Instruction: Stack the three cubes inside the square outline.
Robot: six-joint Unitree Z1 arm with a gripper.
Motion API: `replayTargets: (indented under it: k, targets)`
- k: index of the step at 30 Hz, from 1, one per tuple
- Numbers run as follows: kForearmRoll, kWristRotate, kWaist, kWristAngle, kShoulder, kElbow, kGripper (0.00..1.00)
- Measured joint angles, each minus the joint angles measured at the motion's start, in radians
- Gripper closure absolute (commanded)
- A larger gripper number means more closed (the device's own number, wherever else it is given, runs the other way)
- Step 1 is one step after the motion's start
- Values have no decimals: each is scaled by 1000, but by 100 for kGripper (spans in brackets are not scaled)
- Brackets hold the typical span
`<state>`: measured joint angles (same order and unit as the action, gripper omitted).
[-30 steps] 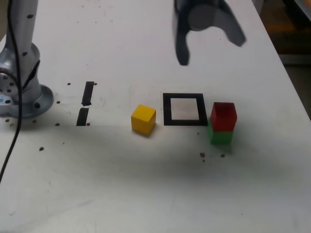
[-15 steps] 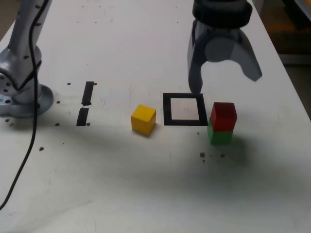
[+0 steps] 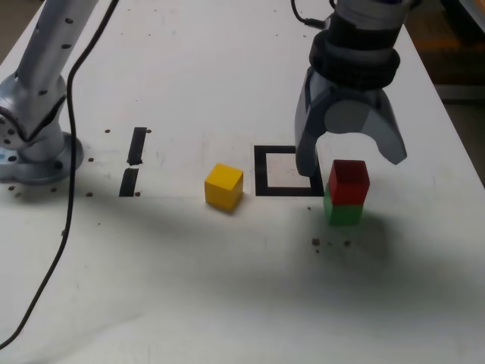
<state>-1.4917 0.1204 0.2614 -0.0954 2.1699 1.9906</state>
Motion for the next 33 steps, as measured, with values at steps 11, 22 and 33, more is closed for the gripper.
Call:
replayTargets:
  k: [11, 22, 33]
  targets:
    - [42, 0, 10, 2, 58, 2, 5]
    - [71, 0, 20, 0, 94, -5, 11]
    - [94, 19, 22, -5, 96, -31, 60]
